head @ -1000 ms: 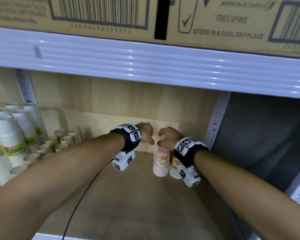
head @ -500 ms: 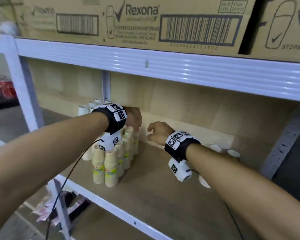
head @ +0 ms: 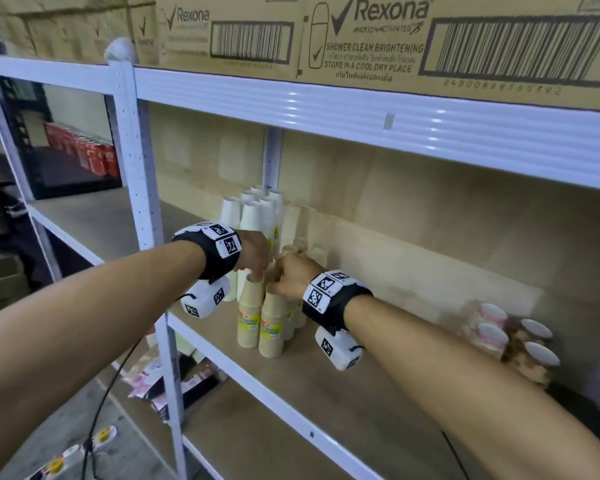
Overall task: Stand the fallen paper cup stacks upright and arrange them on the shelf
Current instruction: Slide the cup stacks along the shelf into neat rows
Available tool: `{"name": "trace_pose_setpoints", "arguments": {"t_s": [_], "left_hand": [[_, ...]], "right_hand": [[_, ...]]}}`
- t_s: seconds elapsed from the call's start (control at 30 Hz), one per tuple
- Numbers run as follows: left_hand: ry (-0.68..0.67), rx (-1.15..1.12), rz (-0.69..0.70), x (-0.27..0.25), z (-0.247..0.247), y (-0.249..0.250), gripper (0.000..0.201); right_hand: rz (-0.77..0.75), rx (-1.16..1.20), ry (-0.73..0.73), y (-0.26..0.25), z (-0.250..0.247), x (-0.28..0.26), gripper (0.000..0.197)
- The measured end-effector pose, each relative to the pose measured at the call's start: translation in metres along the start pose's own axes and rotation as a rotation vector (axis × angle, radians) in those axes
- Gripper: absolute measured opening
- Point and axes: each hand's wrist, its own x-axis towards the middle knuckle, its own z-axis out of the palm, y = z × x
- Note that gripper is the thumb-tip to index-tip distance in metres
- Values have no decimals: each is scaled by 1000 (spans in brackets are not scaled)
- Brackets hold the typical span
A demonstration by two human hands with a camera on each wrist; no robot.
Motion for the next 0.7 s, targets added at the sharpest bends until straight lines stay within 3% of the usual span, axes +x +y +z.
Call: {"name": "trace_pose_setpoints", "arguments": {"t_s": [0.1,0.23,0.43,0.7], "left_hand": [[17,-36,2,4,12,1,12],[39,-62,7,8,23,6,33],[99,-73,16,7,30,-1,35],[-24,42,48,-1,13,12,36]], "right_hand": [[-14,-11,8,-6,8,1,29],[-56,-52,7,-10,15,3,23],[-86,-46,-51,-9,10,2,26],[-36,-45,-98,0,2,2,22]]}}
